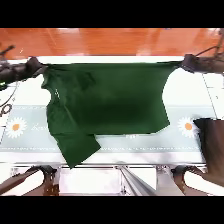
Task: Fold the shirts.
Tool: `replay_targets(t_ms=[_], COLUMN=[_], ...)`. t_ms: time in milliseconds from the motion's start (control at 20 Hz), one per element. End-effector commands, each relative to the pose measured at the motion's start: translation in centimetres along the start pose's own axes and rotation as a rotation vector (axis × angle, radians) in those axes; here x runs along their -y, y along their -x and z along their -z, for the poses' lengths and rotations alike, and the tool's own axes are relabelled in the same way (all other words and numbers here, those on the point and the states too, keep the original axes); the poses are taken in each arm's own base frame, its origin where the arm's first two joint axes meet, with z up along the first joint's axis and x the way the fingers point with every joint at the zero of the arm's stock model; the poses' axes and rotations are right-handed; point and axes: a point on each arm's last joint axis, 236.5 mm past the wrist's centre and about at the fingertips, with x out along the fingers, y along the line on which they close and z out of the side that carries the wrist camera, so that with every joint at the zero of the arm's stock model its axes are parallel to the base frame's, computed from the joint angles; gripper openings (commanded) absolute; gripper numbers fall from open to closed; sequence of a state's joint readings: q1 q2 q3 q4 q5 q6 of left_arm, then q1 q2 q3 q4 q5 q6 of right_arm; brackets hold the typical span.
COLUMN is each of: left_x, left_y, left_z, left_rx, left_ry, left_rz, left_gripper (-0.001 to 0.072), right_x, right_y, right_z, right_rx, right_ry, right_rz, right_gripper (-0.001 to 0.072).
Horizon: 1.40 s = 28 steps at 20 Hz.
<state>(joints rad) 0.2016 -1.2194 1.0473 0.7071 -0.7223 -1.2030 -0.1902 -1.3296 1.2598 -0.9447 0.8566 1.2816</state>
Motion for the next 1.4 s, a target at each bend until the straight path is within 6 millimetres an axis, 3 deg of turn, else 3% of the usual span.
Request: replay_targets(t_ms=[0,50,100,150,200,250,350,450,550,600,750,850,950,1100,1350], left_x=[-3.0,-3.5,-3.8,-3.8,-3.8,-4.1,-7.5,-11.3,-12.8,-13.2,-14.4,-14.0,-12.3,-12.1,-12.5], left_y=[-7.7,-8.8,-9.5,-9.9,-9.8,-9.1,-5.0,0.4,4.7,6.5,10.3,11.4,11.2,11.0,10.1], left_z=[1.3,1.9,2.5,2.9,3.2,3.9,5.3,7.8,9.6,10.6,16.0,20.5,23.1,25.6,27.7], left_rx=[-0.051,-0.081,-0.111,-0.135,-0.162,-0.217,-0.391,-0.564,-0.604,-0.582,-0.511,-0.511,-0.531,-0.57,-0.639], left_ry=[0.055,0.069,0.104,0.137,0.163,0.14,0.09,0.174,0.273,0.289,0.366,0.521,0.633,0.646,0.703], left_rz=[-0.031,-0.03,-0.027,-0.021,-0.012,-0.009,-0.087,-0.156,-0.164,-0.176,-0.223,-0.191,-0.078,-0.06,-0.082], left_gripper=[0.0019,0.0021,0.0091,0.0308,0.0505,0.051,0.051,0.0509,0.0509,0.051,0.0509,0.0509,0.0509,0.0509,0.0509], right_x=[2.3,2.3,2.2,1.8,1.4,1.2,2.0,5.3,9.3,10.2,10.5,9.3,8.2,7.3,7.3], right_y=[-7.9,-9.0,-9.7,-10.1,-9.7,-8.7,-4.6,0.3,3.8,4.8,5.1,5.0,4.9,4.9,4.8], right_z=[-0.2,0.1,0.3,0.4,0.4,0.3,0.2,2.0,5.8,8.0,14.7,17.9,19.4,19.6,19.3], right_rx=[-0.012,-0.036,-0.051,-0.067,-0.09,-0.119,-0.209,-0.319,-0.421,-0.437,-0.407,-0.382,-0.363,-0.355,-0.345], right_ry=[-0.163,-0.191,-0.21,-0.225,-0.219,-0.196,-0.163,-0.17,-0.249,-0.305,-0.39,-0.397,-0.424,-0.44,-0.445], right_rz=[-0.068,-0.091,-0.108,-0.13,-0.152,-0.172,-0.2,-0.149,-0.043,-0.021,-0.009,-0.04,-0.063,-0.097,-0.098], right_gripper=[0.0029,0.0046,0.022,0.042,0.0414,0.0414,0.0409,0.0405,0.0403,0.0403,0.0403,0.0403,0.0403,0.0403,0.0403])
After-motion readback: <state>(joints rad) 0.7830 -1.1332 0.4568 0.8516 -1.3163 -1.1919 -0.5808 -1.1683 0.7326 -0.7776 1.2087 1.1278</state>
